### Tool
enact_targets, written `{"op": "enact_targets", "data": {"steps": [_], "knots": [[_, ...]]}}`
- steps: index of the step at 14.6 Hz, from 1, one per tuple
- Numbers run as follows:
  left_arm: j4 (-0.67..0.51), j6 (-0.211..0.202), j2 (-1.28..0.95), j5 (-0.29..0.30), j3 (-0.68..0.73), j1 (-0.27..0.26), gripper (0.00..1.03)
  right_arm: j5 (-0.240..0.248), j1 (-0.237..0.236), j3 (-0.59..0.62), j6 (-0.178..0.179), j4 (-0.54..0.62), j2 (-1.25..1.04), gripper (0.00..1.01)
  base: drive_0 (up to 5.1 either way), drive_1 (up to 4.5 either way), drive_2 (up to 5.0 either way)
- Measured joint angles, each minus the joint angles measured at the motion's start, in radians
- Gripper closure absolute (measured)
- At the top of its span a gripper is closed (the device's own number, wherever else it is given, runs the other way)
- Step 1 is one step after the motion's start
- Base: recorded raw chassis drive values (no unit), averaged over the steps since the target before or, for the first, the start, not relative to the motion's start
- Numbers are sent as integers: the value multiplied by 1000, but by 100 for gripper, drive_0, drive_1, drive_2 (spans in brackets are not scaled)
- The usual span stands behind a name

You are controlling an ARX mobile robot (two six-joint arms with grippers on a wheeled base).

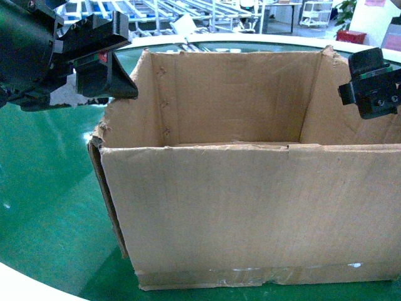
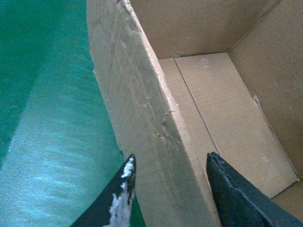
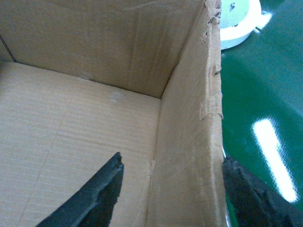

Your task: Sort boxes to right shelf from conveyor

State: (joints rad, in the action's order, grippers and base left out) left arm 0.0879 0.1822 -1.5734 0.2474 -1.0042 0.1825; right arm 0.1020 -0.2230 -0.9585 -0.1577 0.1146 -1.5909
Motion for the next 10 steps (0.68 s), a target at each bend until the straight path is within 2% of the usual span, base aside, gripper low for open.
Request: {"op": "enact_targets", "data": {"steps": [3,4,5,7,10], "knots": [[-11,72,5,41,19,2,95,24,-3,1,-1,13,0,76,0,0,0],[-16,102,5,40,25,0,100,32,-7,1,-1,21,-4,90,0,0,0],[-23,111,5,42,28,0,100,37,-6,4,-2,29,-5,99,0,0,0],[-42,123,18,17,35,4,100,27,3,17,0,61,-5,99,0,0,0],[-54,91,27,-48,30,15,100,-4,21,23,23,75,3,99,0,0,0]]}}
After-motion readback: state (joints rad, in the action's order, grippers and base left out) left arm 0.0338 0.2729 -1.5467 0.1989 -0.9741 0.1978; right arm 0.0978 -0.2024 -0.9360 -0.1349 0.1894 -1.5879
